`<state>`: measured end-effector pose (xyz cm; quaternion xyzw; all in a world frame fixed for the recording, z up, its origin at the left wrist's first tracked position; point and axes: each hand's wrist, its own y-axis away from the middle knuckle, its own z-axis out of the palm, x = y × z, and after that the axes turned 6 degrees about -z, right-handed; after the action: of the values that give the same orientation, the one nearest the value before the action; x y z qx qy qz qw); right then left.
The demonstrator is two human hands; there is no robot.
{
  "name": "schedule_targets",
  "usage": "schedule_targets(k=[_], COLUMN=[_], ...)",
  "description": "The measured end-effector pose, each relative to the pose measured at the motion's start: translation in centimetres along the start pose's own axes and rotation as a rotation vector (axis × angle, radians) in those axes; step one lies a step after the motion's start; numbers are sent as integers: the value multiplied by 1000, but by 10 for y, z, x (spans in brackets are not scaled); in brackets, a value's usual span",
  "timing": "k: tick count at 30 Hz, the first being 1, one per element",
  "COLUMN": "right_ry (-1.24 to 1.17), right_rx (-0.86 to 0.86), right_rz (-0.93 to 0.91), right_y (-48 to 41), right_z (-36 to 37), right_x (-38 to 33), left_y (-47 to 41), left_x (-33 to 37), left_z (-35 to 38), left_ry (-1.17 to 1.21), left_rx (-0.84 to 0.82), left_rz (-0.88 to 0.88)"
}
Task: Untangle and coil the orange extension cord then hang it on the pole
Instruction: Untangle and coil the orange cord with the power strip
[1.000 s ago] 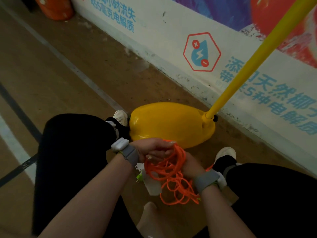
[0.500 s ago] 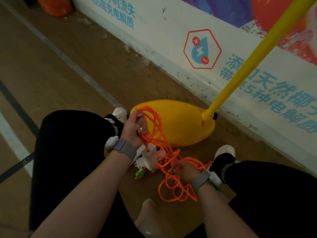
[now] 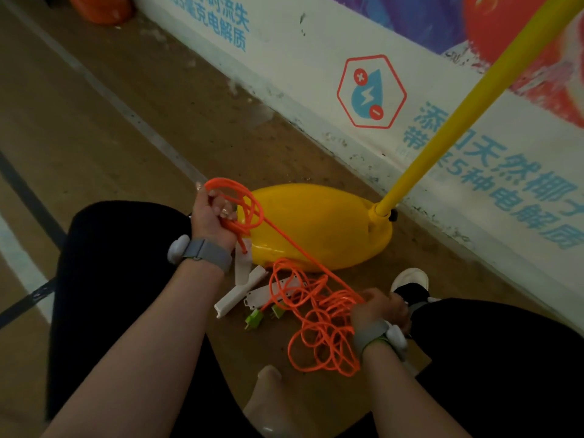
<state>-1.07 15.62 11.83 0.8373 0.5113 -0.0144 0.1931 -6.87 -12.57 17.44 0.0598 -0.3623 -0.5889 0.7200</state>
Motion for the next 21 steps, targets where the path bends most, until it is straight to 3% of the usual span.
schedule_targets(k=[3,5,7,9,11,14,17,21], right_ry=[-287,-435,-292,-635,-690,-693,-945,-1278], right_rx=[-58,-145,-223,-205,-115,-229,-298,-557], right_rz=[277,364,281,271,85,-84,-22,122], right_y=[-2,-6,-12,-12,-8,-3,3,13], right_z=[14,24,20,9,0,1,0,-5], right_x=[7,15,13,-2,-21,-40,-45,-55], left_y=[-8,-10,-12,-12,-12,-2,10,18], left_x=[-6,-17,-25,-31,-41,-65,-88,-106], left_z=[-10,-17,-22,-22,-26,-34,-39,-46], left_ry=[-80,-178,-277,-441,-700,-1001,-1096,-1038], left_rx=[137,254,346,398,358,214,14,-200], left_rz=[-7,-10,-13,-53,-132,-242,-369,-723])
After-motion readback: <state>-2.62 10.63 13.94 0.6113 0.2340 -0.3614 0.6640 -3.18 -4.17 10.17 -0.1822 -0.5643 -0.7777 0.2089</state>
